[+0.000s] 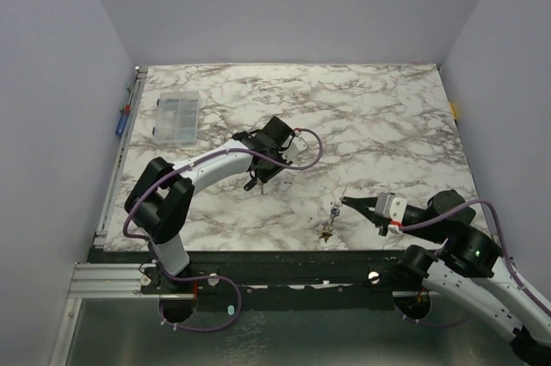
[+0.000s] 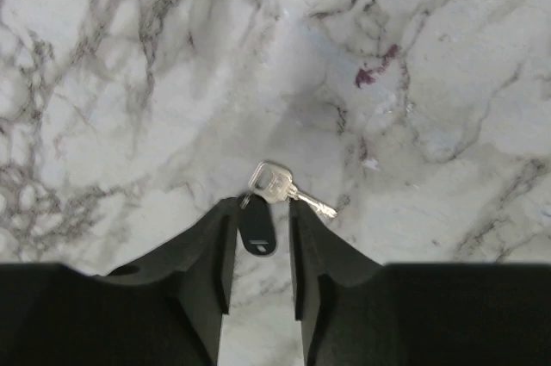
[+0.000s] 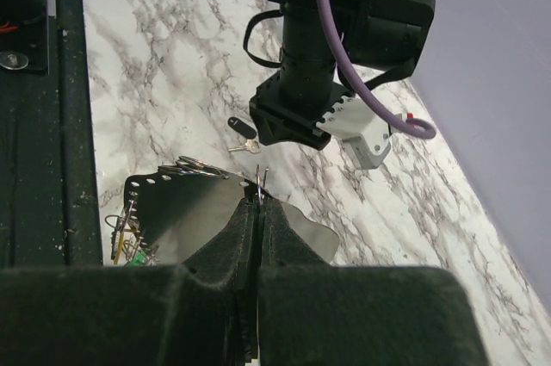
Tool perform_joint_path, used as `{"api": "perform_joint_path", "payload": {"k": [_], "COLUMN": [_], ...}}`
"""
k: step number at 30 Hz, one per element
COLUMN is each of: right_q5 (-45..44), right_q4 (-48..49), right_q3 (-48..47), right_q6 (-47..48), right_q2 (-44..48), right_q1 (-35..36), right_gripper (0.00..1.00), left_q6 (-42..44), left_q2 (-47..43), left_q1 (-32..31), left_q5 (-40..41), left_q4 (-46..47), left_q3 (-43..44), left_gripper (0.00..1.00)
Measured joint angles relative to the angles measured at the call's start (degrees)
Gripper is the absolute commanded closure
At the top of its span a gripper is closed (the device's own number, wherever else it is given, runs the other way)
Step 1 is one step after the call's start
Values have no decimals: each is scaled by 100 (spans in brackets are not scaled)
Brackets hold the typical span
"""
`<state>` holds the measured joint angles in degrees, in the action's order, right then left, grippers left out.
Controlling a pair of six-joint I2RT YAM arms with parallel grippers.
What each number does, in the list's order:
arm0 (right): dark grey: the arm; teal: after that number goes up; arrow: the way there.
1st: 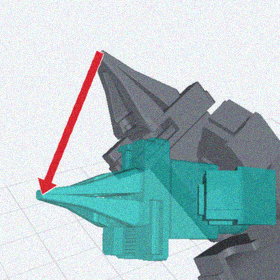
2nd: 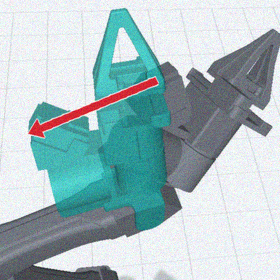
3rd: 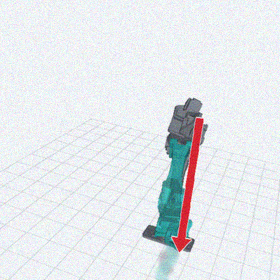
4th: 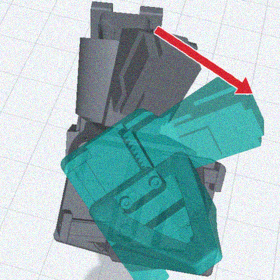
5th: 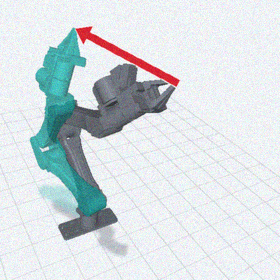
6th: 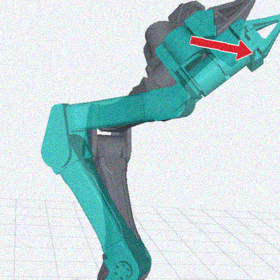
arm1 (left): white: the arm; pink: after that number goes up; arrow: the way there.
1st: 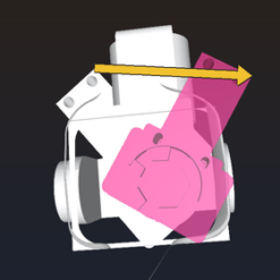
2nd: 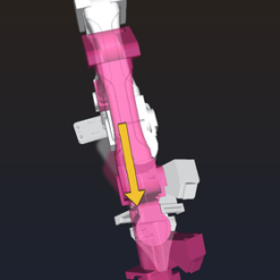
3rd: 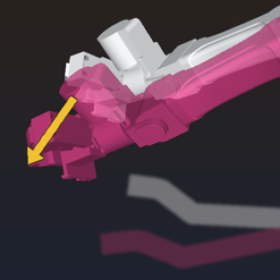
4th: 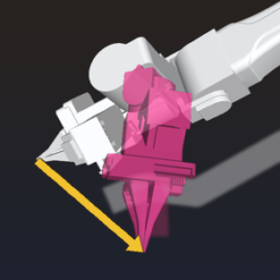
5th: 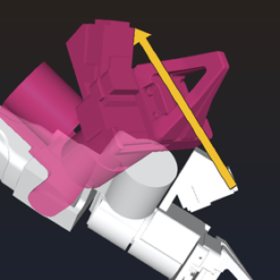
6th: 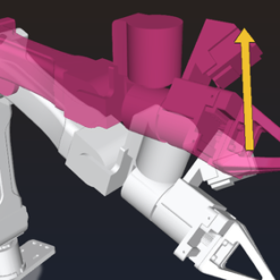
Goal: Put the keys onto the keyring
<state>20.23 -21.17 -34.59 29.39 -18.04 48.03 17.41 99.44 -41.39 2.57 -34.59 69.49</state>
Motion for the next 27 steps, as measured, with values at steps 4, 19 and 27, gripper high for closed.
{"api": "perform_joint_path", "payload": {"k": [4,19,27], "right_q5": [2,61,61], "right_q4": [0,4,4], "right_q3": [-4,-11,-61], "right_q6": [0,0,0], "right_q2": [-20,-146,-144], "right_q1": [0,0,0], "right_gripper": [99,99,99], "left_q6": [-81,90,164], "left_q2": [-302,-37,48], "left_q1": [2,164,273], "left_q5": [2,59,66], "left_q4": [22,413,568], "left_q3": [-260,-560,-560], "left_gripper": [43,55,57]}}
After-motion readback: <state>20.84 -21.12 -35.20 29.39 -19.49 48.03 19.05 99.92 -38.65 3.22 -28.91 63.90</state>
